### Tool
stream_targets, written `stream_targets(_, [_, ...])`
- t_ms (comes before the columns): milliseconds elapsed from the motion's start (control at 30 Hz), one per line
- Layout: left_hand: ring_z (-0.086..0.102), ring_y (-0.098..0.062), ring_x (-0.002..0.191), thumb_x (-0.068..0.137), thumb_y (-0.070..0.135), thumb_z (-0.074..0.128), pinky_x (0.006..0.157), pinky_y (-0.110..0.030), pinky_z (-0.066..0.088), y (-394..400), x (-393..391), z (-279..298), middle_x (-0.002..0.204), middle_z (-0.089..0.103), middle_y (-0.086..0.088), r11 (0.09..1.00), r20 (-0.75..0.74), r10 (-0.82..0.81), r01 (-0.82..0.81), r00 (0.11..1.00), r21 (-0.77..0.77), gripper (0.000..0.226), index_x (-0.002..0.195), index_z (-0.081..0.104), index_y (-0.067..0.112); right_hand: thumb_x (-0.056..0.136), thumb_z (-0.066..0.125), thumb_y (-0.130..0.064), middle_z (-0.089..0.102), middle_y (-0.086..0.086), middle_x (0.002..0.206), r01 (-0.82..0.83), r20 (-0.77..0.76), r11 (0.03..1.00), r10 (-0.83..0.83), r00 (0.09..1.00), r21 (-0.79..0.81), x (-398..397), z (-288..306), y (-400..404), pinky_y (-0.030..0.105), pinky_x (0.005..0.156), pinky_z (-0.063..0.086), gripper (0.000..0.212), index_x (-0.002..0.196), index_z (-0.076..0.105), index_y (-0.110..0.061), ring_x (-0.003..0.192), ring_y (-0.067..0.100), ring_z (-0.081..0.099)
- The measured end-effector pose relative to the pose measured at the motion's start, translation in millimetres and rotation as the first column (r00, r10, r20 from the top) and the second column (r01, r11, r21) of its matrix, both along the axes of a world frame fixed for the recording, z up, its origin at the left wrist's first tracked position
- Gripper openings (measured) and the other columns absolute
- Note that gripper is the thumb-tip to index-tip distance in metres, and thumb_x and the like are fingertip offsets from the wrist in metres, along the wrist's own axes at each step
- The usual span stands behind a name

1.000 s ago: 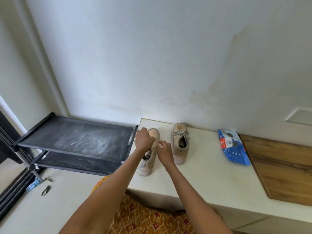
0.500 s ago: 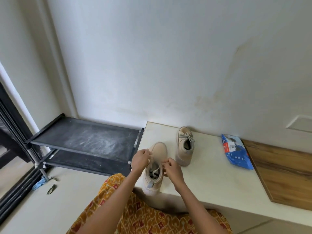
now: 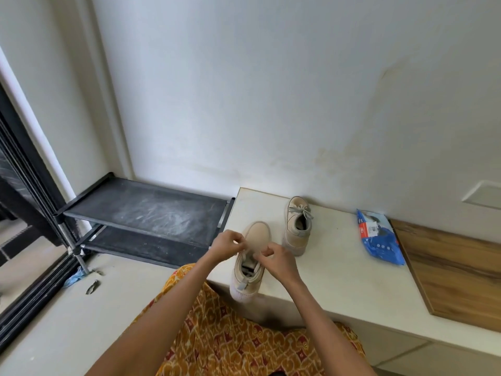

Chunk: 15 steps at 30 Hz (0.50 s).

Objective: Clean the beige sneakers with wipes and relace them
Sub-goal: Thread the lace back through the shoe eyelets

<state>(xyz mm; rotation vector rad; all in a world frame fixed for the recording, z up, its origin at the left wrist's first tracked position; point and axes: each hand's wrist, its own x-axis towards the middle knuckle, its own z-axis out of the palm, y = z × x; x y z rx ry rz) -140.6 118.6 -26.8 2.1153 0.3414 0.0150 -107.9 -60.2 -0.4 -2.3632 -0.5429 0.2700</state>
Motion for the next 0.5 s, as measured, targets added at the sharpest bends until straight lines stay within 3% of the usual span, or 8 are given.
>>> stream_targets(133, [0.06, -0.011, 0.079, 0.093, 0.031, 0.057, 0.072, -0.027, 0.053, -1.1, 0.7, 12.2, 0.086, 0.063, -0.002, 0.977, -0.148, -0.118, 0.088, 0.982, -0.196, 0.022, 0.091, 0.061, 0.009, 0.08, 0.066, -0.024, 0.061, -0.003, 0.066, 0.046, -0.051, 0.999, -0.045, 0.998, 0.023, 8.3, 12.7, 0.0, 0.024, 0.058, 0.041, 0.017, 0.067, 0.061, -0.015, 0.064, 0.011, 0.055])
stream_targets(167, [0.058, -0.012, 0.08, 0.095, 0.032, 0.052, 0.071, -0.026, 0.052, -0.3, 0.6, 14.5, 0.088, 0.061, -0.003, 0.955, -0.179, -0.135, 0.08, 0.974, -0.286, 0.026, 0.096, 0.06, 0.007, 0.082, 0.063, -0.02, 0.062, 0.0, 0.066, 0.09, -0.17, 0.991, -0.073, 0.983, 0.097, 9.2, 17.9, 1.5, 0.024, 0.058, 0.043, 0.015, 0.07, 0.06, -0.012, 0.063, 0.012, 0.054])
stream_targets(233, [0.057, -0.015, 0.079, 0.098, 0.034, 0.045, 0.074, -0.03, 0.051, 2.8, 1.2, 19.7, 0.088, 0.059, -0.005, 0.881, -0.167, -0.102, 0.01, 0.981, -0.474, 0.033, 0.096, 0.058, 0.004, 0.085, 0.055, -0.008, 0.065, 0.005, 0.07, 0.251, -0.485, 0.924, -0.085, 0.87, 0.288, 11.8, 25.5, 4.7, 0.025, 0.062, 0.05, 0.008, 0.077, 0.057, -0.009, 0.063, 0.014, 0.057])
stream_targets(333, [0.056, -0.018, 0.075, 0.099, 0.032, 0.043, 0.077, -0.036, 0.049, 9.8, 2.1, 32.9, 0.081, 0.056, -0.006, 0.677, -0.085, 0.08, -0.117, 0.993, -0.726, 0.033, 0.077, 0.052, 0.009, 0.087, 0.05, -0.002, 0.058, 0.003, 0.06, 0.448, -0.729, 0.771, 0.03, 0.684, 0.452, 18.0, 29.7, 2.6, 0.026, 0.06, 0.053, 0.017, 0.072, 0.052, -0.009, 0.056, 0.013, 0.055])
stream_targets(400, [0.057, -0.021, 0.076, 0.098, 0.032, 0.045, 0.078, -0.039, 0.05, 14.8, 2.0, 42.7, 0.079, 0.057, -0.007, 0.512, -0.053, 0.225, -0.165, 0.973, -0.843, 0.035, 0.073, 0.05, 0.009, 0.089, 0.05, -0.003, 0.049, 0.001, 0.05, 0.608, -0.795, 0.583, 0.112, 0.596, 0.539, 23.2, 33.2, -1.0, 0.026, 0.054, 0.054, 0.025, 0.065, 0.049, -0.009, 0.049, 0.012, 0.049])
stream_targets(500, [0.064, -0.025, 0.069, 0.098, 0.033, 0.047, 0.076, -0.041, 0.053, 23.4, 1.3, 51.3, 0.072, 0.062, -0.009, 0.193, -0.044, 0.416, -0.135, 0.908, -0.972, 0.038, 0.07, 0.053, 0.008, 0.09, 0.048, -0.002, 0.042, -0.003, 0.044, 0.734, -0.79, 0.302, 0.143, 0.596, 0.609, 31.7, 41.7, -8.6, 0.019, 0.041, 0.045, 0.027, 0.065, 0.047, -0.012, 0.038, 0.007, 0.041])
